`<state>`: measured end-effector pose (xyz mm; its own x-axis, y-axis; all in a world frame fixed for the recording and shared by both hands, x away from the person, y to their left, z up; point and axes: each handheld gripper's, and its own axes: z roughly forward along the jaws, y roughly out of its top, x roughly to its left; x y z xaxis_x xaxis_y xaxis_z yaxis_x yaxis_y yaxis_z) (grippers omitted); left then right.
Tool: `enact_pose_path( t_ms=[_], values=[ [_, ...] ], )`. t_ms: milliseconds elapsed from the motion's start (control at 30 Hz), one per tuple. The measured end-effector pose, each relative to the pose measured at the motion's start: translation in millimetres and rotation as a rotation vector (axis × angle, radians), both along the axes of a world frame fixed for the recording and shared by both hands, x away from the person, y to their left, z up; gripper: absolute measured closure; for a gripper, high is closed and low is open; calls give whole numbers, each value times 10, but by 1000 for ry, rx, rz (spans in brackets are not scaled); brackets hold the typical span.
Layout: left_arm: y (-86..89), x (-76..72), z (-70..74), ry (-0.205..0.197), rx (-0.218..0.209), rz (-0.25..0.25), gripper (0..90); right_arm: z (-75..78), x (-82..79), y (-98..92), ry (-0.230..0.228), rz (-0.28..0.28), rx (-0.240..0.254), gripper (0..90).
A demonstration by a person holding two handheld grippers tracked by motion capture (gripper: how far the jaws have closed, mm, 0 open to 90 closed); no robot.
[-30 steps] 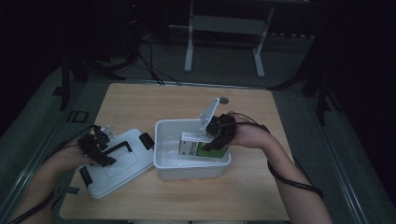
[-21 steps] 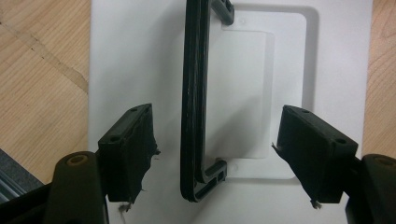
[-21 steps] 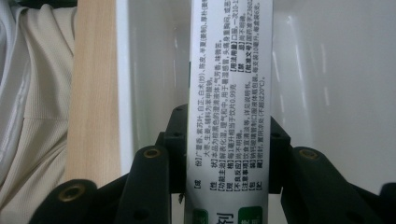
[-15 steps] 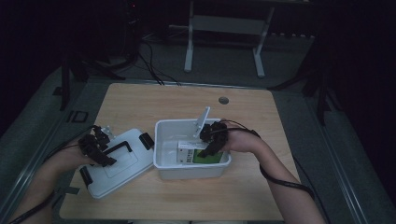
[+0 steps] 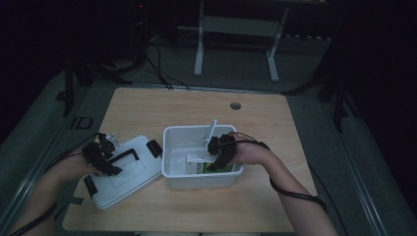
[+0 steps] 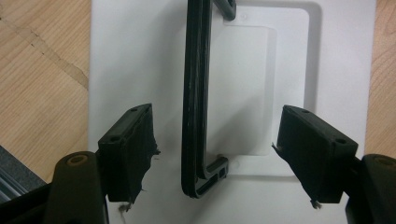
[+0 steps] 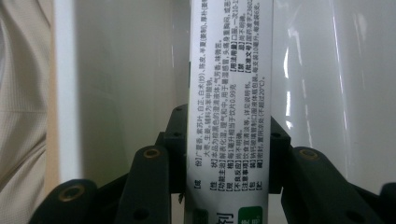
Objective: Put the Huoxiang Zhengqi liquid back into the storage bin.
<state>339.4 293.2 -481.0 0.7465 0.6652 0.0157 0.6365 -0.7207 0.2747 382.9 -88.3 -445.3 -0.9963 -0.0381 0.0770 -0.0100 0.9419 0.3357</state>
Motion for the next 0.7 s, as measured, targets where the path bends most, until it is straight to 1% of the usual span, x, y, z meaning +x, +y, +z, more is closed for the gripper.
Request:
enact_pose_path(
  t_ms=[33, 67, 133, 200, 367, 500, 600, 700],
  values=[
    [1, -5, 5, 0, -3, 5, 276, -14, 0, 5, 0, -2, -3, 641],
    [3, -5, 6, -1, -5, 4, 276, -45, 2, 18, 7, -1, -17, 640],
    [3, -6, 2, 1, 3, 8, 276, -68, 6, 31, 4, 2, -19, 639],
    [6, -8, 3, 3, -3, 8, 276, -85, 12, 37, 12, 1, -26, 638],
    [1, -17, 5, 2, -3, 7, 276, -147, 47, 35, 7, -13, -55, 635],
    [6, -12, -5, 3, -3, 6, 277, -152, 57, 48, 9, -16, -65, 630],
    [3, -11, -5, 2, -3, 5, 277, -171, 59, 63, 4, -8, -86, 623],
    [-2, -12, -1, 1, -10, 10, 277, -168, 59, 71, 7, -7, -94, 611]
  ],
)
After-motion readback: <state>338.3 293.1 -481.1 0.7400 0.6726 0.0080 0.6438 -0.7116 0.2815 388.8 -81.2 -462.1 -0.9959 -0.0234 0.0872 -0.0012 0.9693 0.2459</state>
